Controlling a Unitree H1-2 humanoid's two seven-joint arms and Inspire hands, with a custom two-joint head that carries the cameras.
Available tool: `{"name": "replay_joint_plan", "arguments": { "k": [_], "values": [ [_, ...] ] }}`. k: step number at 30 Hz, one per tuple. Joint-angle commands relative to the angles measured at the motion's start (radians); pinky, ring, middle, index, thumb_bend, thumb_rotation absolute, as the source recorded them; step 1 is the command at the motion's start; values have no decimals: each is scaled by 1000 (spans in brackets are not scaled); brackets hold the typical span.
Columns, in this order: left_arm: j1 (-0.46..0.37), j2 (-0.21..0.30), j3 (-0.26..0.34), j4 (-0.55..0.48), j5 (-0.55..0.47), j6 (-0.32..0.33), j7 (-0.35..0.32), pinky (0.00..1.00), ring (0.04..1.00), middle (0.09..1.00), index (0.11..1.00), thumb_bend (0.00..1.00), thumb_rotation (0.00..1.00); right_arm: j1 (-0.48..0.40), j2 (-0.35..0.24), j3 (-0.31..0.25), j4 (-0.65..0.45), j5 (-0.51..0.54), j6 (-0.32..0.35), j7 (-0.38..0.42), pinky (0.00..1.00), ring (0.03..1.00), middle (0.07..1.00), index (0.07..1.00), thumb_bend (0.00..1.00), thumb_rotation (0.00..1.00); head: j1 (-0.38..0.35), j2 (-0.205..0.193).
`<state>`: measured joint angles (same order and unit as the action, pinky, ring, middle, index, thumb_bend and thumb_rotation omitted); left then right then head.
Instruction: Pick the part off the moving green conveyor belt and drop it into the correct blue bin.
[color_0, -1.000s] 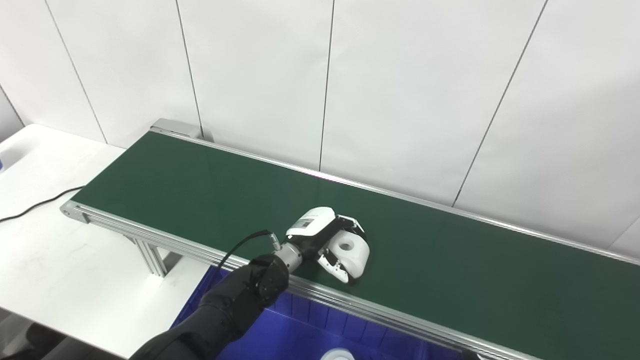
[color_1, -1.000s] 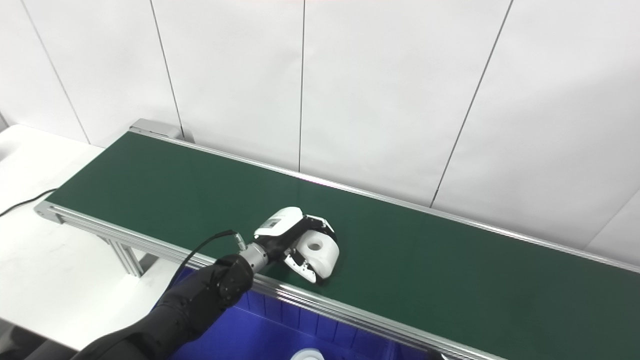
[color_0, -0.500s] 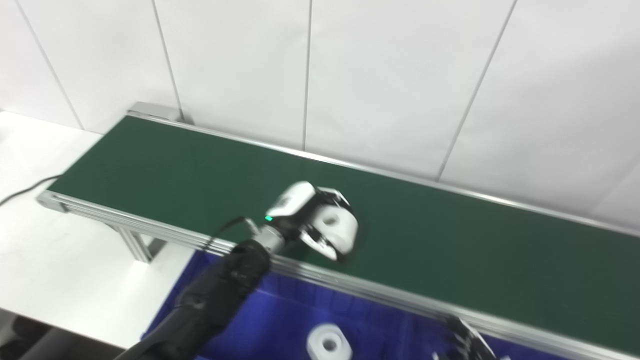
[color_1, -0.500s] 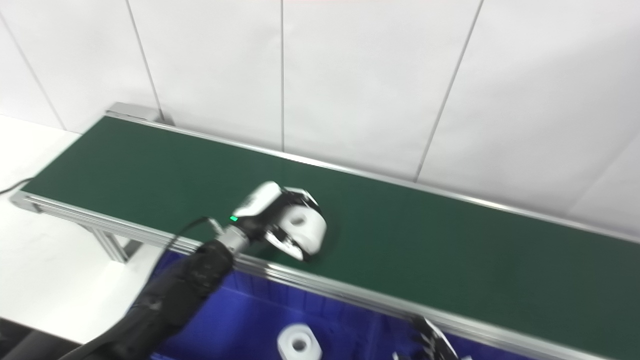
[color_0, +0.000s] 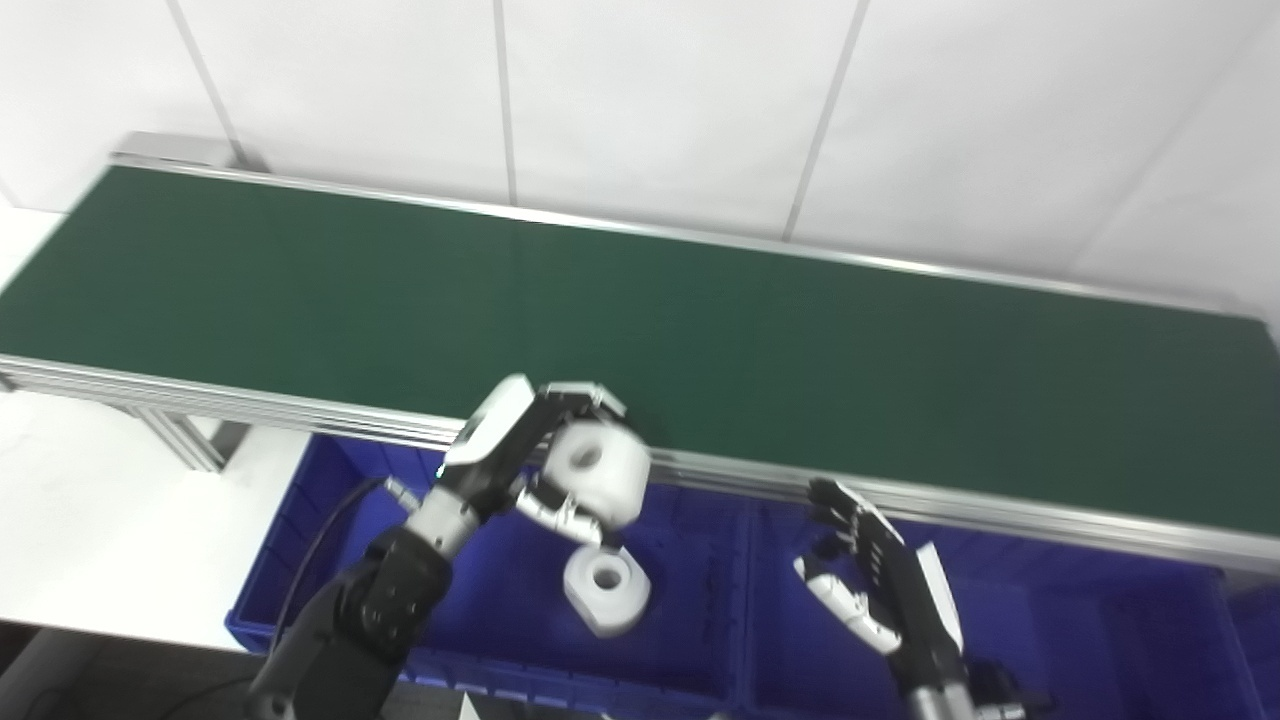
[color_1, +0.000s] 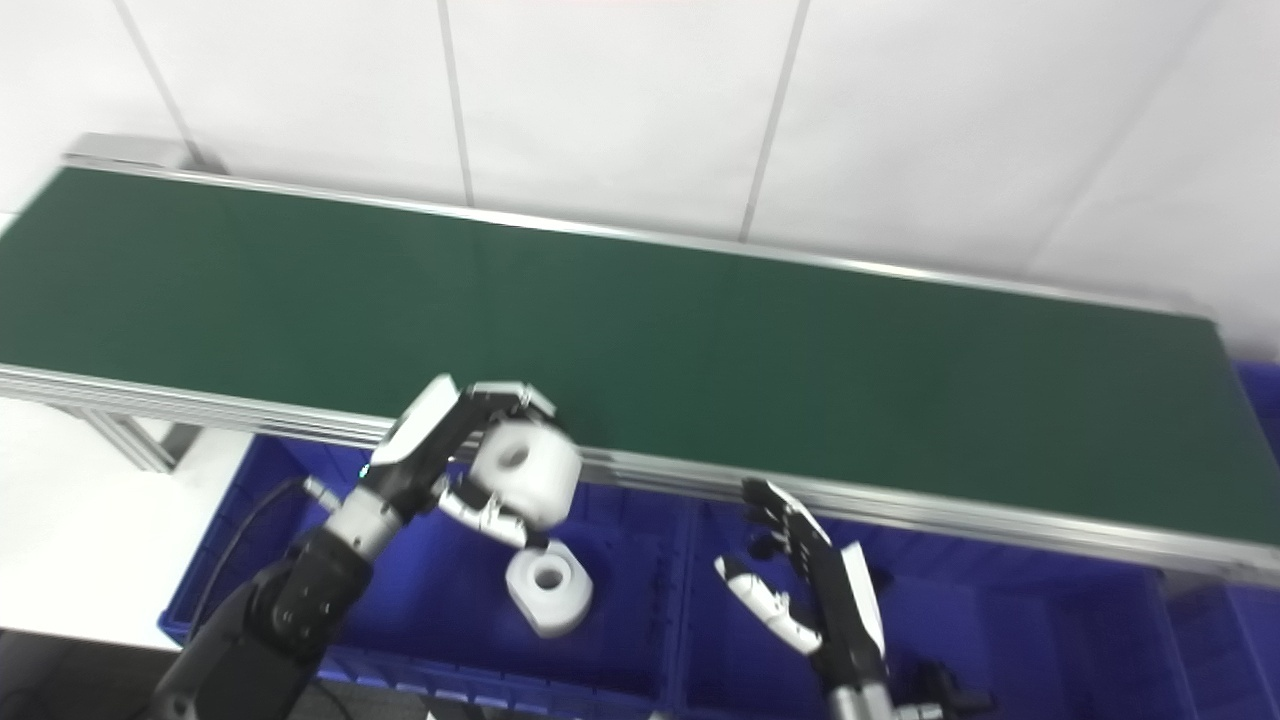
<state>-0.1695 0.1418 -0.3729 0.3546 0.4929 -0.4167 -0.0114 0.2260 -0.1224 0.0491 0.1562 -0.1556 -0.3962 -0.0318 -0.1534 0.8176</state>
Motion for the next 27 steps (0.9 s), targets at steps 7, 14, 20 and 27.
{"name": "replay_joint_plan", "arguments": {
  "k": [7, 14, 20, 27],
  "values": [
    [-7, -19, -48, 20, 92, 88, -32, 377, 396, 486, 530, 497, 0, 1, 0, -13, -35, 17, -1, -1, 709, 798, 826, 817, 719, 611, 11, 2],
    [-23, -15, -78, -38, 153, 342, -188, 630, 695, 676, 678, 585, 21, 4, 4, -16, -51, -3, 16, -7, 687, 788, 824, 819, 707, 634, 8, 4],
    [-27, -12, -84, -75, 165, 462, -230, 845, 919, 952, 955, 713, 250, 2, 7, -17, -43, 0, 16, -3, 700, 797, 825, 821, 708, 630, 12, -3],
    [9, -34, -35, -110, 14, 351, -200, 839, 916, 940, 944, 779, 340, 2, 10, -18, -39, 6, 9, -3, 706, 797, 825, 817, 712, 619, 2, -8]
  ]
}}
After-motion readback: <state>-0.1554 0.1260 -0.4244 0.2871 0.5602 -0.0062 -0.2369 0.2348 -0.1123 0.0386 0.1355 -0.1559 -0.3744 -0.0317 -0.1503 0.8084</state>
